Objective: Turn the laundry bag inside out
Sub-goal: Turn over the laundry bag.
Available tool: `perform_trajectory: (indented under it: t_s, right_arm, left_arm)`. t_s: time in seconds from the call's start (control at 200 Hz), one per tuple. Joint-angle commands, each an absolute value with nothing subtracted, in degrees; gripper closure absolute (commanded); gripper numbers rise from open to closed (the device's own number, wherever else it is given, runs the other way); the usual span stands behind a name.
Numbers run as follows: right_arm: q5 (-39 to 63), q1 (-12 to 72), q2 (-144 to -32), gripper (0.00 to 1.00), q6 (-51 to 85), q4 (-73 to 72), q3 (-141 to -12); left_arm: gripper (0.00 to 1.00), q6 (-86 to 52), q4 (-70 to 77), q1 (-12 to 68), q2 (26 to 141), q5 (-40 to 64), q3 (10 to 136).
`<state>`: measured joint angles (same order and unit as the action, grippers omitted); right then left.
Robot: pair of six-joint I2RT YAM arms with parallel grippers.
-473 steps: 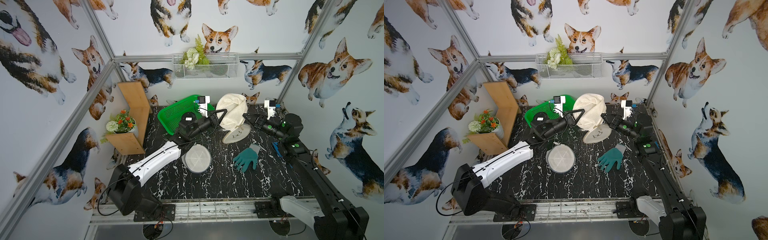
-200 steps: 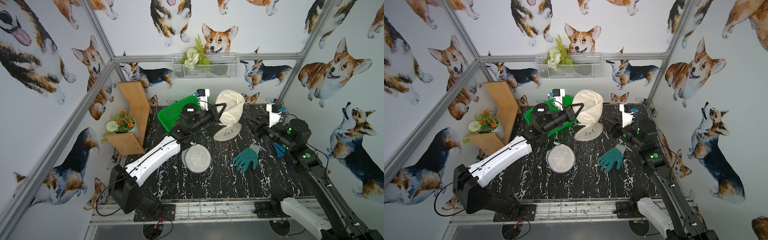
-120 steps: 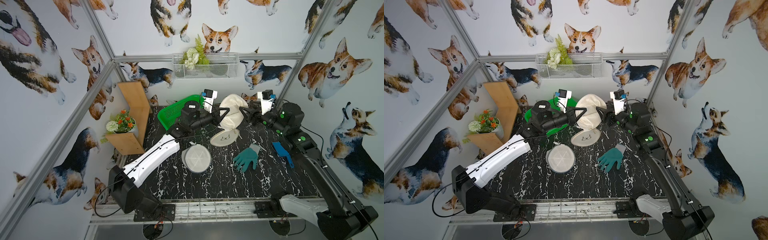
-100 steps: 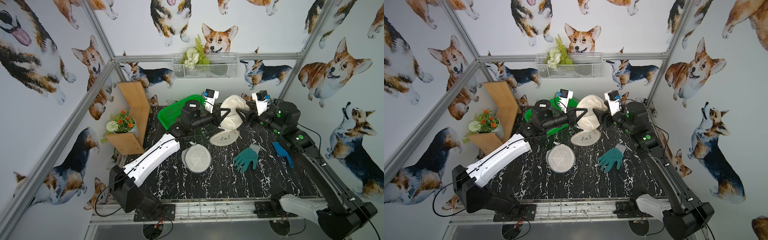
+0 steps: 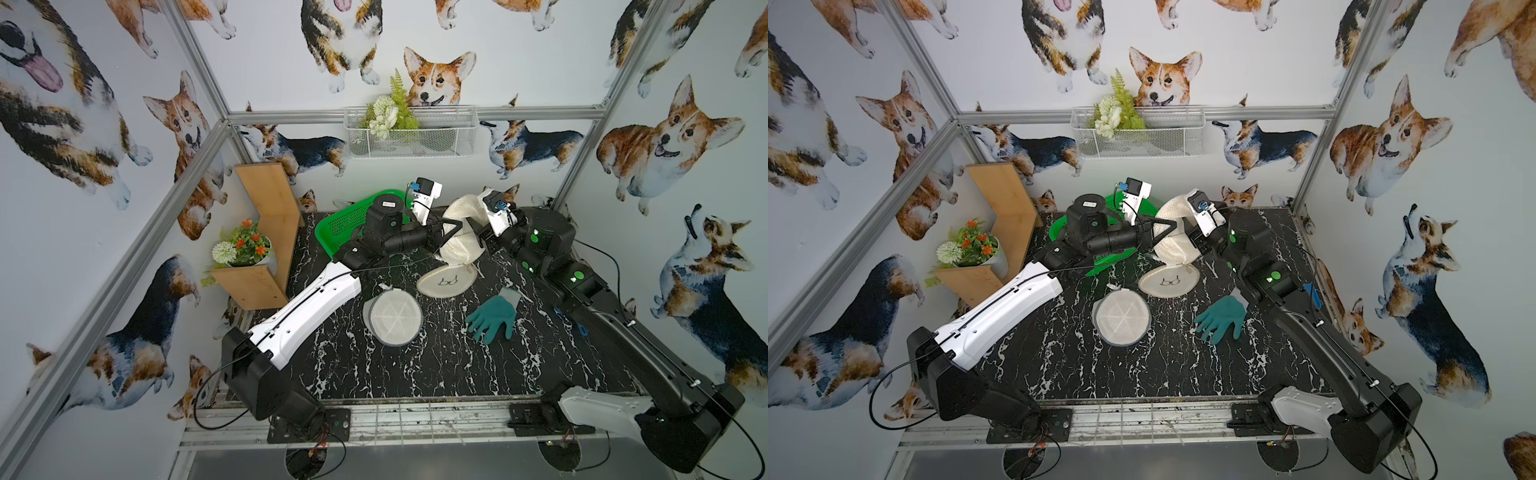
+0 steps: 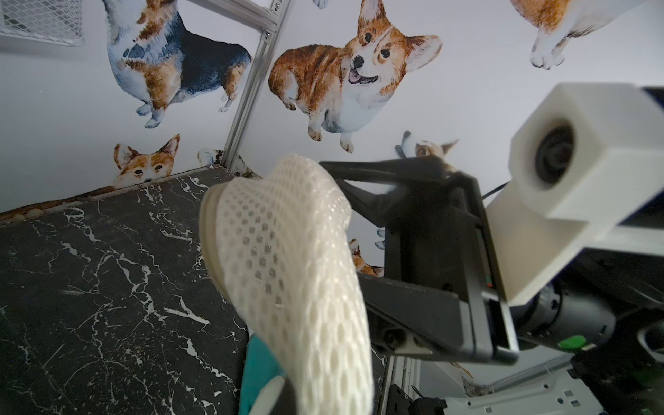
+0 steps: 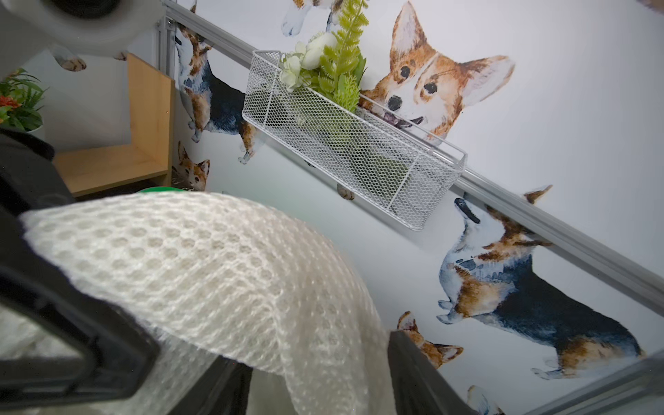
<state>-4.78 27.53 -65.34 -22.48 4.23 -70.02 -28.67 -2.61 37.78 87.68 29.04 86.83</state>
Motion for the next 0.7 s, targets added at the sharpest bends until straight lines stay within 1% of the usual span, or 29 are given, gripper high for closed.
perform_trajectory:
  t_s: [0.0, 0.05, 0.15, 0.305, 0.49, 0.696]
  right_arm:
    - [-7.7, 28.2, -64.5, 0.41, -25.7, -2.8, -68.5]
    - [-7.3, 28.4, -62.2, 0.44, -26.2, -3.3, -67.4]
    - [-6.5, 28.5, -60.7, 0.53, -26.9, -4.1, -65.5]
    - [-5.2, 28.5, -59.4, 0.77, -26.7, -3.4, -64.0]
    - [-3.7, 28.5, -58.7, 1.00, -24.6, -2.2, -63.6]
    - [-4.5, 28.4, -58.3, 1.00, -22.1, -0.1, -65.1]
  left_arm:
    - [1.00, -27.9, -5.2, 37.4, 88.3, 30.6, 88.2]
    - [1.00, -28.1, -6.2, 37.3, 88.7, 30.6, 88.9]
    - [1.00, -28.2, -7.9, 37.1, 89.7, 31.3, 90.2]
    - [1.00, -26.4, -11.3, 36.9, 90.5, 31.7, 92.2]
    - [1.00, -21.9, -17.5, 36.9, 91.7, 33.5, 95.3]
    - [1.00, -6.1, -38.8, 37.8, 95.3, 29.7, 103.8]
